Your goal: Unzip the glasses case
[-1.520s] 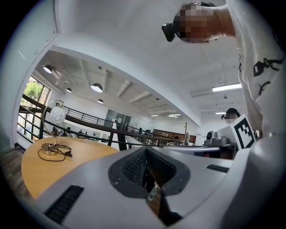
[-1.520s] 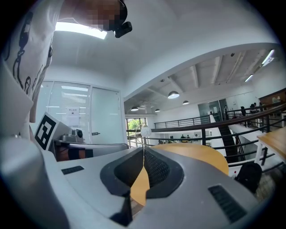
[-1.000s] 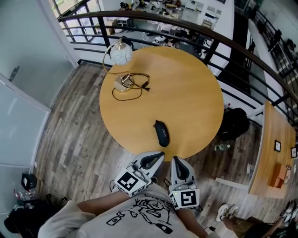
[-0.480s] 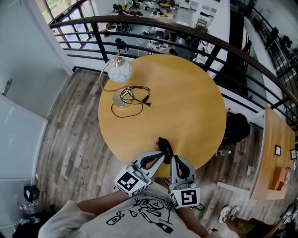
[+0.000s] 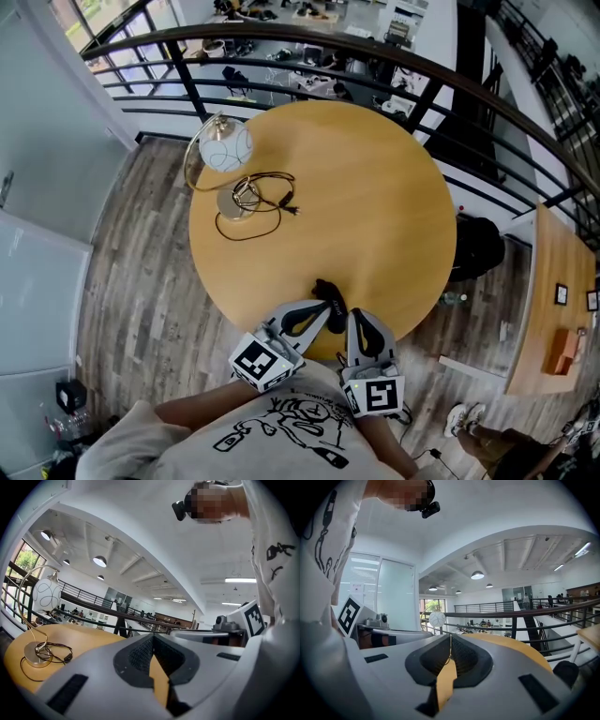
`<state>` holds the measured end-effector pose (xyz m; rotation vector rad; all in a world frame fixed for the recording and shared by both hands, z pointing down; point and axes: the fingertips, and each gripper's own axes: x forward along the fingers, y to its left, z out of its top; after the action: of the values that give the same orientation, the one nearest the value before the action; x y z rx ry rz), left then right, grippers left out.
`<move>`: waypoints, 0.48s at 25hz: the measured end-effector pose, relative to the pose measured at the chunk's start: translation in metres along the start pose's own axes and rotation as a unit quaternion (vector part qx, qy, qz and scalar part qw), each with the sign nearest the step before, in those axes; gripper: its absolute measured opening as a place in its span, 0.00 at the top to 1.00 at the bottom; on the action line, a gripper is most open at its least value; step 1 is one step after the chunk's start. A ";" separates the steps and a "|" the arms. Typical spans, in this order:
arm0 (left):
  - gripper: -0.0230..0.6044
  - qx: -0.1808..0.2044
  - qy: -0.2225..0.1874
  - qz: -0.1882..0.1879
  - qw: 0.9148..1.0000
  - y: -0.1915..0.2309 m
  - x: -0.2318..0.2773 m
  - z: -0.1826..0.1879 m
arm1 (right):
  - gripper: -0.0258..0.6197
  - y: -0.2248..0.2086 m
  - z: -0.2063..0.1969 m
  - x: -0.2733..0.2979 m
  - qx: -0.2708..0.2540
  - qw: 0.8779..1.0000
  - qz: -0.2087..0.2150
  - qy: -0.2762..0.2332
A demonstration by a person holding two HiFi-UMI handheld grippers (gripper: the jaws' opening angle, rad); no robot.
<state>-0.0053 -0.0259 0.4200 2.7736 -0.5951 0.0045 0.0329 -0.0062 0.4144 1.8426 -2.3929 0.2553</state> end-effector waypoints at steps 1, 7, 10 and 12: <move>0.95 -0.001 0.002 0.000 1.000 0.000 0.003 -0.001 | 0.92 -0.003 0.000 0.000 0.000 1.000 0.000 0.000; 0.95 0.002 0.004 0.012 1.000 -0.003 0.023 0.000 | 0.92 -0.021 0.012 0.006 -0.010 1.000 0.014 -0.008; 0.95 0.006 0.011 0.020 1.000 -0.001 0.031 -0.001 | 0.92 -0.035 0.006 0.005 -0.021 0.999 0.026 0.012; 0.95 0.008 0.026 0.019 0.999 0.001 0.037 -0.010 | 0.92 -0.044 -0.006 0.006 -0.019 0.999 0.037 0.035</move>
<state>0.0284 -0.0389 0.4328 2.7672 -0.6381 0.0884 0.0741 -0.0218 0.4248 1.7026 -2.4039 0.2750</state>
